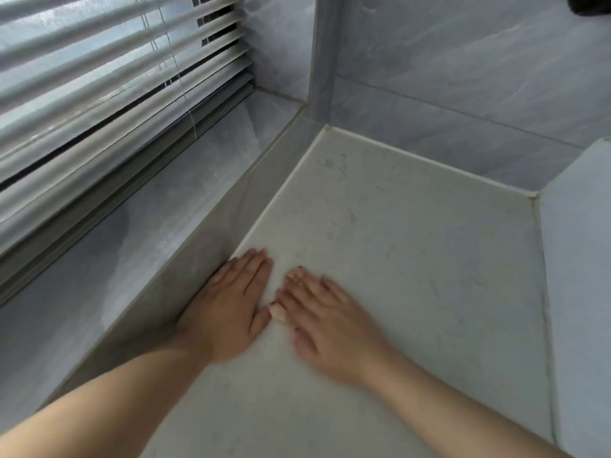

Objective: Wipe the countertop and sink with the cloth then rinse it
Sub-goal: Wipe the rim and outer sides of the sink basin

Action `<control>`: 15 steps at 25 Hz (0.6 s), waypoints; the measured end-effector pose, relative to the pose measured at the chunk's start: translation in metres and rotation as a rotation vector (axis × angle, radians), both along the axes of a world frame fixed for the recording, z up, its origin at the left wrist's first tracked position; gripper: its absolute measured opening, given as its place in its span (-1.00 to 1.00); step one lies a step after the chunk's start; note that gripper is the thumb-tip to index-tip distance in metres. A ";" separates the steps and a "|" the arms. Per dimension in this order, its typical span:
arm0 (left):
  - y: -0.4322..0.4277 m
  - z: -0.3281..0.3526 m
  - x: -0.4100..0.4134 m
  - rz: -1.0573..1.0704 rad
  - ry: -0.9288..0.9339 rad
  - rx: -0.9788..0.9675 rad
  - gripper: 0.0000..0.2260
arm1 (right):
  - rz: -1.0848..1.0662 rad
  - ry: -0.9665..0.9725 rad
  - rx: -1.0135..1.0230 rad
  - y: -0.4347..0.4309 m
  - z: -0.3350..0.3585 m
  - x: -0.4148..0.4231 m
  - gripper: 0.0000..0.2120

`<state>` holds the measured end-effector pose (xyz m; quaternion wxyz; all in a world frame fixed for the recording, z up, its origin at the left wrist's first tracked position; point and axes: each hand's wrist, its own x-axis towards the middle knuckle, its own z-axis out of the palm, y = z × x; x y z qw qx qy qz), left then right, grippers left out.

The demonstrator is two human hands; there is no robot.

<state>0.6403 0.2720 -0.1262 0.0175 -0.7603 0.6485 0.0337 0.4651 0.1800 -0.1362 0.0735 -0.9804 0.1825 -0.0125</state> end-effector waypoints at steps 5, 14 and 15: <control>-0.002 -0.002 -0.004 0.001 0.000 -0.046 -0.42 | -0.504 -0.076 0.070 -0.078 0.020 0.027 -0.35; -0.005 -0.004 -0.002 -0.033 -0.030 -0.081 -0.40 | -0.413 -0.152 0.105 -0.097 0.021 0.079 -0.59; -0.005 -0.005 -0.002 -0.038 -0.030 -0.089 -0.40 | -0.277 -0.151 0.074 -0.078 0.010 0.084 -0.63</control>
